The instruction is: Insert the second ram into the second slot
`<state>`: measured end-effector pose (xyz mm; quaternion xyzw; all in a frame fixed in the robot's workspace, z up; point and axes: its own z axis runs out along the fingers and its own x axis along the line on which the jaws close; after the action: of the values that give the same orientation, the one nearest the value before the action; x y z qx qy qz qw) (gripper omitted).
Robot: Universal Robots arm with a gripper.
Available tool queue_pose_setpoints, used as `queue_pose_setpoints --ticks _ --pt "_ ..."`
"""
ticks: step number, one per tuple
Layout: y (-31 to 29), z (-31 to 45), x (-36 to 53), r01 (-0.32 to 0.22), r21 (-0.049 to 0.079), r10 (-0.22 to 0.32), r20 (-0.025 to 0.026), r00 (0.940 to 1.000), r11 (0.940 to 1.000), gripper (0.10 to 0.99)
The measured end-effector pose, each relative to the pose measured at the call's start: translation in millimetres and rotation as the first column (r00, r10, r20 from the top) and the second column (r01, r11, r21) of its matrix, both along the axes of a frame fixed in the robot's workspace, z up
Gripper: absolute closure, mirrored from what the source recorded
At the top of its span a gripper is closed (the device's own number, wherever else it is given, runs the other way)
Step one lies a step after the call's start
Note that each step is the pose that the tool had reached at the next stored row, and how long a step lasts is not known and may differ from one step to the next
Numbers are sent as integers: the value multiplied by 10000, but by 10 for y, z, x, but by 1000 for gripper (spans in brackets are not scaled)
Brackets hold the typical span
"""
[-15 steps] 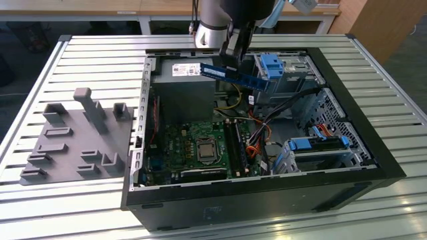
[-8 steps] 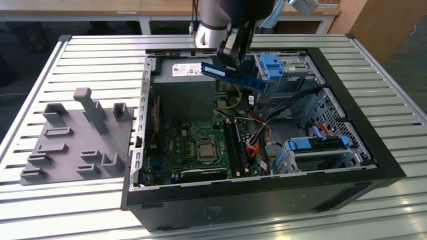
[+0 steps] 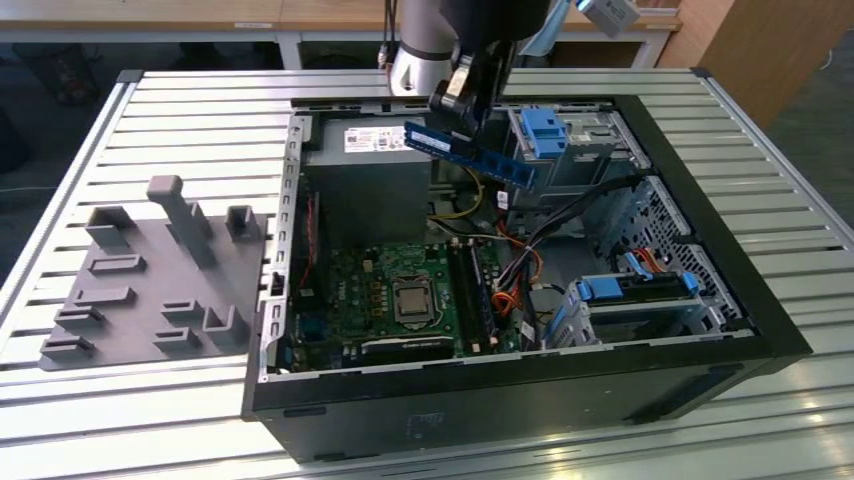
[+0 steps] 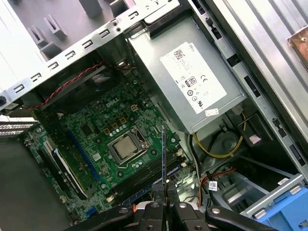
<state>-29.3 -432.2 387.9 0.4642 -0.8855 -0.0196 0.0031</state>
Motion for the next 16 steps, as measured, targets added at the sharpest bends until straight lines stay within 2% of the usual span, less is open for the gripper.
queue_pose_setpoints --ticks 8,16 --pt "0 -1 0 602 0 -602 0 9982 9982 953" --pt "0 -1 0 1191 -2 -1191 0 9929 9929 953"
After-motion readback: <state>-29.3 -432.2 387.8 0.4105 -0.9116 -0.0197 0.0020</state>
